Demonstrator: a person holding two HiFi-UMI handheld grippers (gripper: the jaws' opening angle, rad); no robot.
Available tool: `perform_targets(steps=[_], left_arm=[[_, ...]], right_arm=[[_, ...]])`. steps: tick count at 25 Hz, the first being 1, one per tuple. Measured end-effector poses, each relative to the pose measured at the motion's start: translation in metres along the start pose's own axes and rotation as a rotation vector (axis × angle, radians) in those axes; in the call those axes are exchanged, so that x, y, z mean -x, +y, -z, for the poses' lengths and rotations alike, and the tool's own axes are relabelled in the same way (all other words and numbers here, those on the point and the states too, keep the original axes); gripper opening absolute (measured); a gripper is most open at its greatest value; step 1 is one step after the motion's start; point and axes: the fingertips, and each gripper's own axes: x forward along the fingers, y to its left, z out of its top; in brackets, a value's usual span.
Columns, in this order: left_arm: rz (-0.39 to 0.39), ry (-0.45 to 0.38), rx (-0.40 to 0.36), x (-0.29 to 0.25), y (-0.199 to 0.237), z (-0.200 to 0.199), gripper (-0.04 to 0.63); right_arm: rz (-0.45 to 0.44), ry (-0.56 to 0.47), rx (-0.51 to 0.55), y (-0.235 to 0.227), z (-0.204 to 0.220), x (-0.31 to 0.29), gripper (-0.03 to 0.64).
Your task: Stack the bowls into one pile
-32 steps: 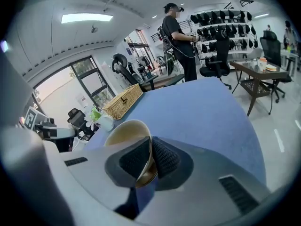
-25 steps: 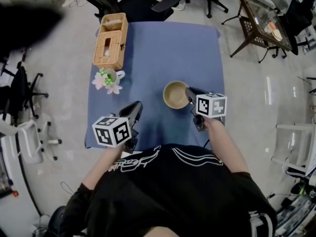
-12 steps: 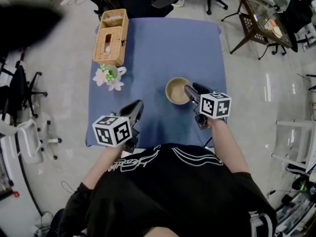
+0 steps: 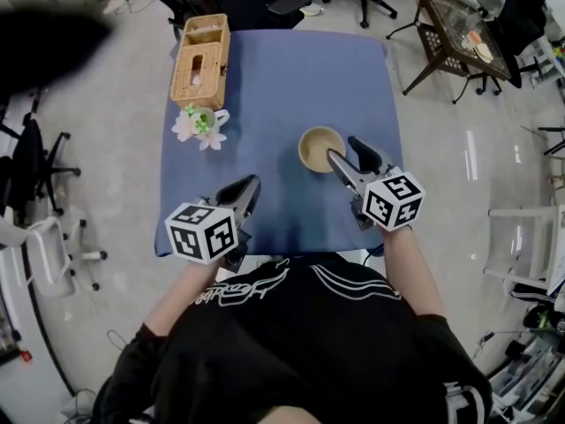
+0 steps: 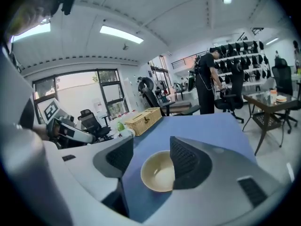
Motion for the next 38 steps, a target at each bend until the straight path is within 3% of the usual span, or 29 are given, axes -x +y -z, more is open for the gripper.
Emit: perform_targets(steps=[6, 14, 18, 23, 28, 38], left_arm=[[0.063, -0.035, -0.039, 0.027, -0.013, -0.002, 0.031], [0.157, -0.092, -0.128, 0.066, -0.044, -0.012, 0.031], [0.190, -0.120, -0.178, 0.083, -0.058, -0.014, 0.031], [0.247, -0.138, -0.213, 0.101, -0.072, -0.010, 0.031], [0.289, -0.151, -0.250, 0.114, -0.079, -0.009, 0.029], [0.304, -0.137, -0.262, 0.117, -0.077, 0.004, 0.029]], right_arm=[[-0.055, -0.060, 0.100, 0.059, -0.017, 0.025, 0.219], [-0.128, -0.129, 0.138, 0.128, -0.028, 0.061, 0.083], [-0.199, -0.170, 0.123, 0.158, -0.031, 0.075, 0.049], [-0.257, -0.194, 0.105, 0.183, -0.025, 0.082, 0.028], [-0.281, -0.224, 0.023, 0.189, -0.029, 0.086, 0.026], [-0.261, -0.199, 0.029, 0.197, -0.004, 0.083, 0.026]])
